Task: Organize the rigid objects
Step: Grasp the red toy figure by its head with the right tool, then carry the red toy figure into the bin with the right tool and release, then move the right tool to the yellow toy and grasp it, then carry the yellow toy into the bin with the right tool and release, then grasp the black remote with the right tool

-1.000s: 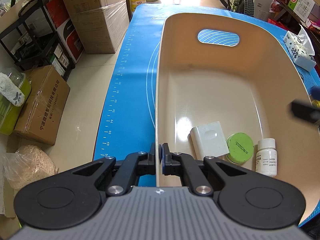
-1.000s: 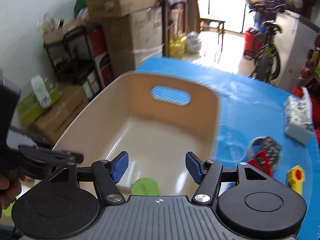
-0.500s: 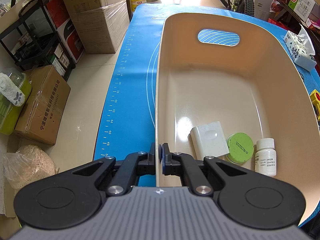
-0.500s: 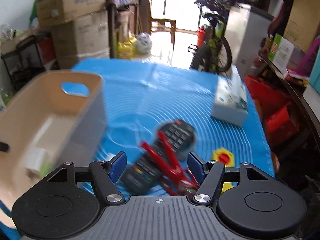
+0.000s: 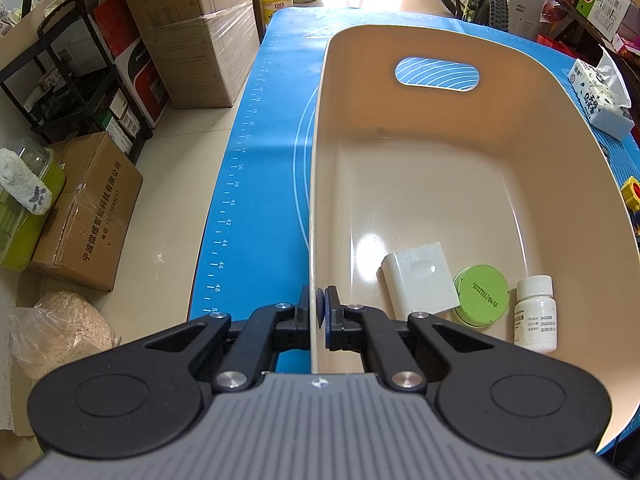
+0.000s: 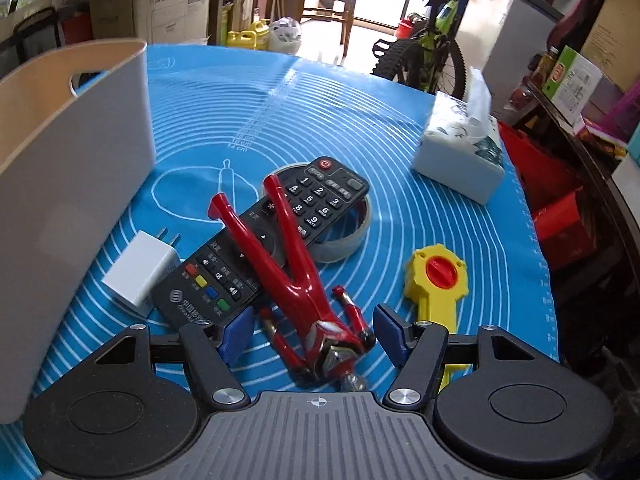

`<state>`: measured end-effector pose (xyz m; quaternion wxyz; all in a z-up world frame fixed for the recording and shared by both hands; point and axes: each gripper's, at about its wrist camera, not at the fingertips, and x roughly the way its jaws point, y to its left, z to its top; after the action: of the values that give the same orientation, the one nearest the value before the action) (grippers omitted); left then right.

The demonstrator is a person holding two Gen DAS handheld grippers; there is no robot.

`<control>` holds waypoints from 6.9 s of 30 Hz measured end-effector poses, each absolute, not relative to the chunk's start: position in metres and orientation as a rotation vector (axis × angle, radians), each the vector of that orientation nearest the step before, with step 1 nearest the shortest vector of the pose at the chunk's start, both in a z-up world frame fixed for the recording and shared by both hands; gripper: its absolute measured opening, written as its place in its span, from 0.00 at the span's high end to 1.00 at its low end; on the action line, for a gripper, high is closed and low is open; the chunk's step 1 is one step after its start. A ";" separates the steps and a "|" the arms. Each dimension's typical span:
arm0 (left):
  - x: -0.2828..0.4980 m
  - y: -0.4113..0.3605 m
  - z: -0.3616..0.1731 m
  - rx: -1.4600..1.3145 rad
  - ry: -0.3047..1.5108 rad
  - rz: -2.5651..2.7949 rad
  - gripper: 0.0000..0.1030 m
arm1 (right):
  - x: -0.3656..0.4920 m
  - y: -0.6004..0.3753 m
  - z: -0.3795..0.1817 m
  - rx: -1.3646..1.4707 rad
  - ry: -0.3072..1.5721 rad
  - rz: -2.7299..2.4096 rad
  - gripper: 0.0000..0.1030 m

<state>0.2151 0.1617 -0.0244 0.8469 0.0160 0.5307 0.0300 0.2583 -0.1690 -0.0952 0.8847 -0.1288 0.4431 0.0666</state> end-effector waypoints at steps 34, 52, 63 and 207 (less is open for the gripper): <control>0.215 0.161 -0.024 0.036 1.119 0.065 0.94 | 0.204 -0.137 0.018 -0.096 0.664 0.204 0.67; 0.215 0.161 -0.024 0.038 1.119 0.065 0.94 | 0.213 -0.001 0.011 -0.093 0.780 0.491 0.66; 0.217 0.160 -0.024 0.043 1.120 0.067 0.94 | 0.220 0.027 -0.042 -0.195 1.012 0.467 0.66; 0.216 0.150 -0.025 0.079 1.114 0.077 0.92 | 0.221 -0.082 0.023 0.007 0.706 0.212 0.24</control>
<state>0.2158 0.1505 -0.0254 0.8474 0.0373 0.5284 0.0368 0.2212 -0.0821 0.0233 0.9329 0.0036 0.3449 0.1038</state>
